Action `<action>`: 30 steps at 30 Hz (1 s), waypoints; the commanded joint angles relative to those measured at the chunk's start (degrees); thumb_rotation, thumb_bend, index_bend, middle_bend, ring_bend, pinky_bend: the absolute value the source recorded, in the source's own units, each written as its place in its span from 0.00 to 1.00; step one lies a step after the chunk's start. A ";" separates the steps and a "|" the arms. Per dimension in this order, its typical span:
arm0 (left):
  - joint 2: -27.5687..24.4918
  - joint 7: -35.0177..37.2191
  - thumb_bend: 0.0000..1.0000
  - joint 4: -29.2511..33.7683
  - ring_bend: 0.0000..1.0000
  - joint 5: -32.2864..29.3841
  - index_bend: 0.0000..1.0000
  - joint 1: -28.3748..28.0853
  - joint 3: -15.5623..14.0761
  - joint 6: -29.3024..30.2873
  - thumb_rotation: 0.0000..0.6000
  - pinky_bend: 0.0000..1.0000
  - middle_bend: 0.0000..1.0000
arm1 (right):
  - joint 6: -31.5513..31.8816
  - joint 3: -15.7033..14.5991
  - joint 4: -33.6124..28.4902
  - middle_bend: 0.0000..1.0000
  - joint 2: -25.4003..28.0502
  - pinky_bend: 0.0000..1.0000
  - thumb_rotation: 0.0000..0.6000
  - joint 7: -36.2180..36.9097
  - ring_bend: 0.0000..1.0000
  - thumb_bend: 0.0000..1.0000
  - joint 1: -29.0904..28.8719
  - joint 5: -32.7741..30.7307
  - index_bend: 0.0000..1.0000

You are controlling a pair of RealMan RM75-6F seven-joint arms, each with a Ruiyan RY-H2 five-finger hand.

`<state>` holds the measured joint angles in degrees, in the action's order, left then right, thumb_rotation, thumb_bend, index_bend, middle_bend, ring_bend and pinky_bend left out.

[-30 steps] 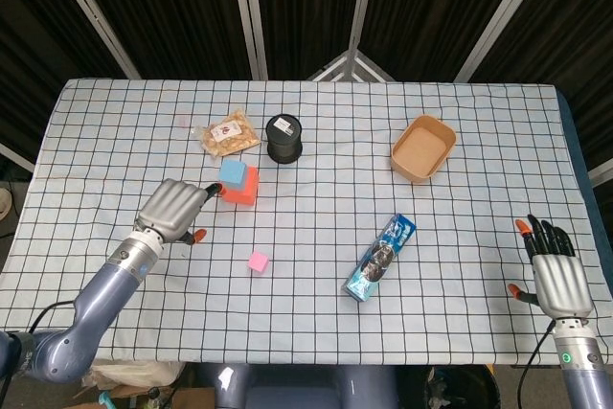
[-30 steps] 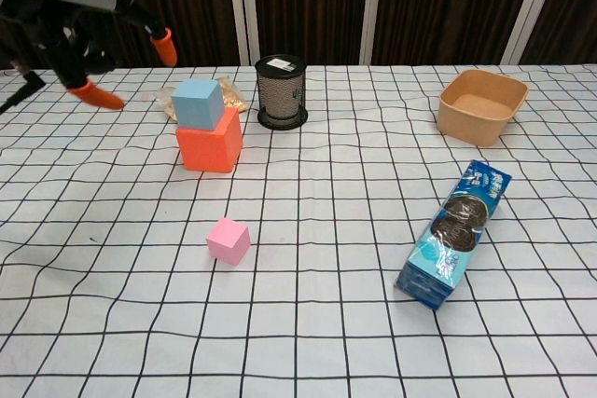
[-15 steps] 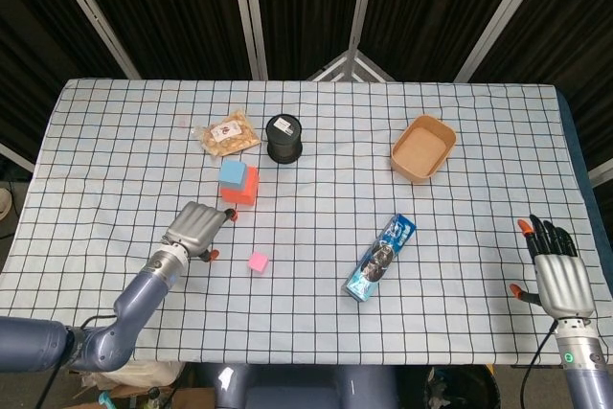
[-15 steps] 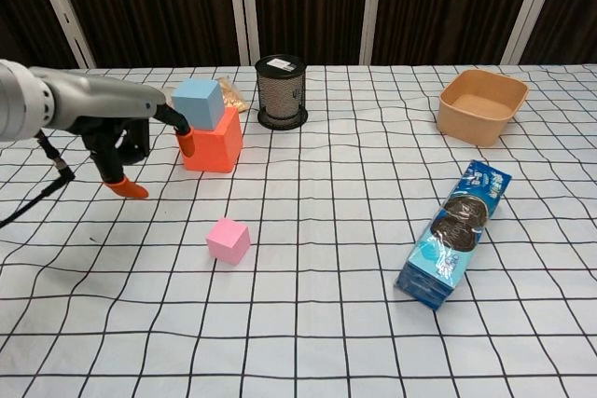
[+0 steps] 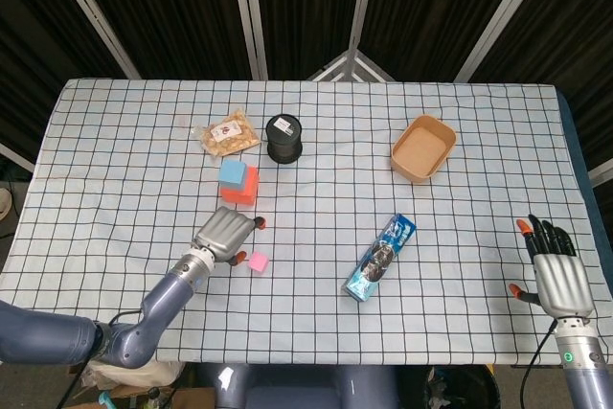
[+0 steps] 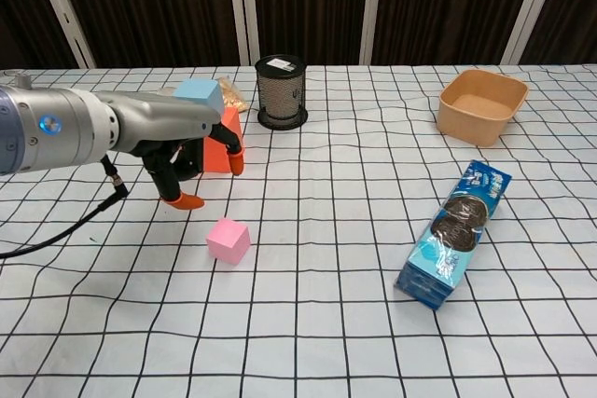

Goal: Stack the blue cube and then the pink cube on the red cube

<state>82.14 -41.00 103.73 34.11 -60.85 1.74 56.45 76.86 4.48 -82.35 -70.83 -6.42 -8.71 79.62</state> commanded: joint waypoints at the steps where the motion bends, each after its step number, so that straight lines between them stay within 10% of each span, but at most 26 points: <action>1: 0.82 -1.18 0.34 -0.26 0.64 0.11 0.25 -0.36 -0.70 0.15 1.00 0.63 0.85 | 0.09 0.02 -0.11 0.00 0.07 0.09 1.00 0.04 0.00 0.11 0.06 -0.03 0.02; 30: 3.19 -3.11 0.33 0.51 0.64 -1.19 0.33 -0.82 -1.76 1.63 1.00 0.63 0.86 | 0.61 0.13 -0.42 0.00 0.67 0.09 1.00 1.19 0.00 0.11 0.26 0.34 0.02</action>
<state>85.32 -44.12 104.24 32.92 -61.68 -0.02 58.07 77.47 4.62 -82.76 -70.16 -5.23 -8.46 79.96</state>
